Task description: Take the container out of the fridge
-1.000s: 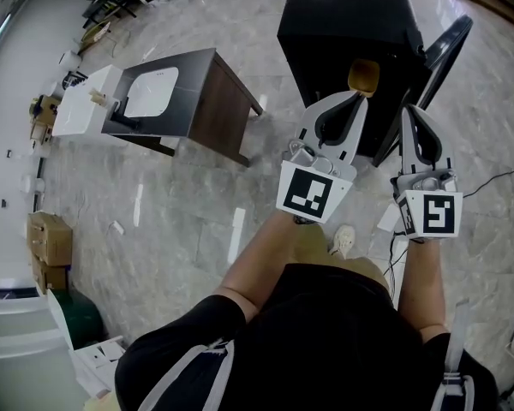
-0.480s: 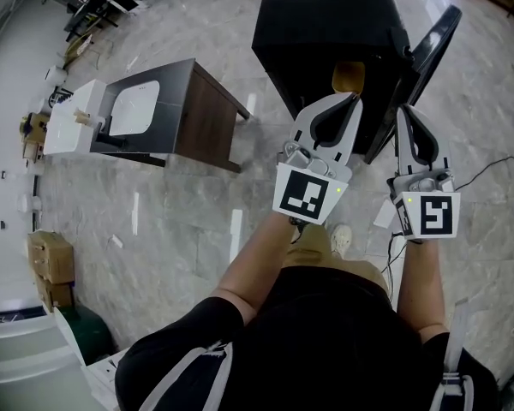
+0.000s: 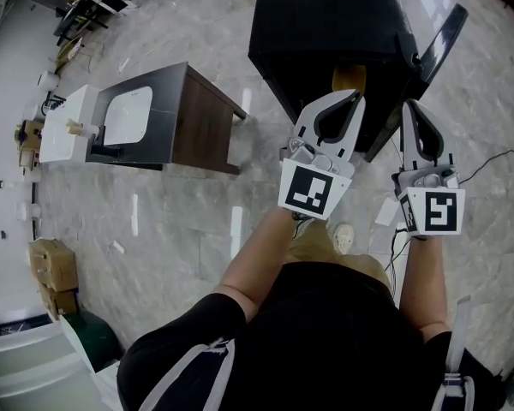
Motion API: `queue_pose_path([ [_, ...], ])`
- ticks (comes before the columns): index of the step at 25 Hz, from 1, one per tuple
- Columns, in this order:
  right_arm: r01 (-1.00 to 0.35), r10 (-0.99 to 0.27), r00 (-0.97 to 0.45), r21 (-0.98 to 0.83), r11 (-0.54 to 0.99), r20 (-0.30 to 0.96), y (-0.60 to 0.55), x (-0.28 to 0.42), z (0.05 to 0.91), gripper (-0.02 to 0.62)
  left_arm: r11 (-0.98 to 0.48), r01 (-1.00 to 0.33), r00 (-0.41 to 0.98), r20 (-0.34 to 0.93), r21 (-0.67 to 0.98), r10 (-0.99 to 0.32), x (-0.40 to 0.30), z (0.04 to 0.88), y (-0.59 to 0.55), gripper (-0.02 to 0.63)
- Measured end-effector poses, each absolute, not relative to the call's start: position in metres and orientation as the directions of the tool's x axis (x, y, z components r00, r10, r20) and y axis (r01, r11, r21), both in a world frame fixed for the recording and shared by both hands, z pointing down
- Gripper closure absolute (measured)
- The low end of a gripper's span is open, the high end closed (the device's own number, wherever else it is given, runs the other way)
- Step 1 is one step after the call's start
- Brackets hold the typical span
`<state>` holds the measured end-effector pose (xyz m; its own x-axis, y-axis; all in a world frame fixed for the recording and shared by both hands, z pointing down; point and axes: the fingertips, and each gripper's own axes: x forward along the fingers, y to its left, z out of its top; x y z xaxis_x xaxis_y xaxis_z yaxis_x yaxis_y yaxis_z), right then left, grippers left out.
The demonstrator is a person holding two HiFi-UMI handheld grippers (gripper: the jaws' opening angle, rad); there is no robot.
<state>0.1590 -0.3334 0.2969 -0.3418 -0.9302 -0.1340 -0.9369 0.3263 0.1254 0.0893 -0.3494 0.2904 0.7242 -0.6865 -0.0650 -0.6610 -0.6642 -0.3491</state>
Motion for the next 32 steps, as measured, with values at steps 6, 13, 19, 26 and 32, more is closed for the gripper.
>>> queue_pose_path([
  [6, -0.943, -0.937, -0.326, 0.108, 0.314, -0.123, -0.365, 0.152, 0.309, 0.560, -0.692, -0.591, 0.741, 0.060, -0.414, -0.669, 0.095, 0.331, -0.386, 0.578],
  [13, -0.959, -0.956, -0.281, 0.060, 0.276, -0.082, -0.403, 0.151, 0.338, 0.560, -0.782, -0.294, 0.702, 0.431, -0.549, -0.567, 0.107, 0.439, -0.444, 0.577],
  [19, -0.968, -0.969, -0.247, 0.055, 0.245, -0.025, -0.429, 0.154, 0.364, 0.560, -0.849, -0.063, 0.628, 0.640, -0.524, -0.442, 0.117, 0.528, -0.489, 0.491],
  [26, -0.978, -0.981, -0.195, 0.065, 0.196, 0.016, -0.459, 0.165, 0.384, 0.560, -0.869, 0.148, 0.516, 0.786, -0.472, -0.339, 0.129, 0.626, -0.543, 0.491],
  [32, -0.983, -0.985, -0.165, 0.068, 0.169, 0.055, -0.474, 0.178, 0.403, 0.560, -0.863, 0.287, 0.406, 0.869, -0.416, -0.284, 0.137, 0.694, -0.568, 0.491],
])
